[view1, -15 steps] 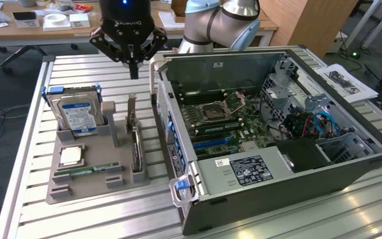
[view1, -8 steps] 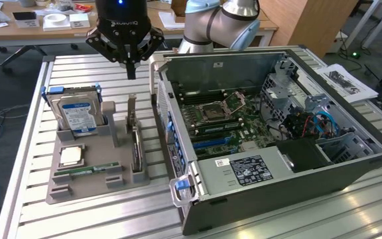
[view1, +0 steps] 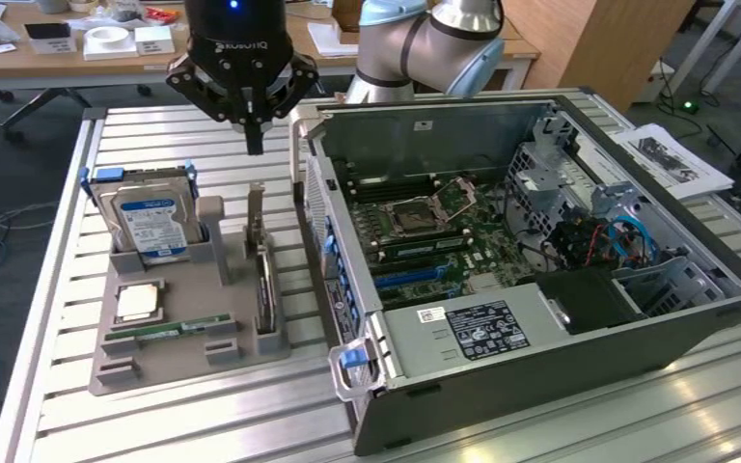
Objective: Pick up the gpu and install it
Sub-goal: 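Reach for the gpu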
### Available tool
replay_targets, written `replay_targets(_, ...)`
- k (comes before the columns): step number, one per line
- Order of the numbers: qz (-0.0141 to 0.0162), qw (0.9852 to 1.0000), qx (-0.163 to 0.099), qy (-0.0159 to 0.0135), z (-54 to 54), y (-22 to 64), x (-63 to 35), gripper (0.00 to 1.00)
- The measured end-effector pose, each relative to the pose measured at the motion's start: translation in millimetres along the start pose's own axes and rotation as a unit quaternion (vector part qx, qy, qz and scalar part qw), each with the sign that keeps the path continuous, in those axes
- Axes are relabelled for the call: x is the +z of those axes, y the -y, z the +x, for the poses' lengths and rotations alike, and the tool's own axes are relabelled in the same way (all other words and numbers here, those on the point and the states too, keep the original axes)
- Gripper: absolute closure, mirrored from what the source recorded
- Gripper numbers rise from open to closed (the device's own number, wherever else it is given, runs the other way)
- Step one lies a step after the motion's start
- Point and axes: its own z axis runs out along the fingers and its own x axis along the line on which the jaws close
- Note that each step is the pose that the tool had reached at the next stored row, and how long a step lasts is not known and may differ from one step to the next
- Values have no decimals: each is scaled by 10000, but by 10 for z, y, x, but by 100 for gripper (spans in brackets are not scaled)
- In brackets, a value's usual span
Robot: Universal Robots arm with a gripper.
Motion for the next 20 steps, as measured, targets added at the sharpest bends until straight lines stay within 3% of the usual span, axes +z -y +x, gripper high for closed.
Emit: replay_targets(20, 0, 10000, 0, 0, 8, 323, -15, 89)
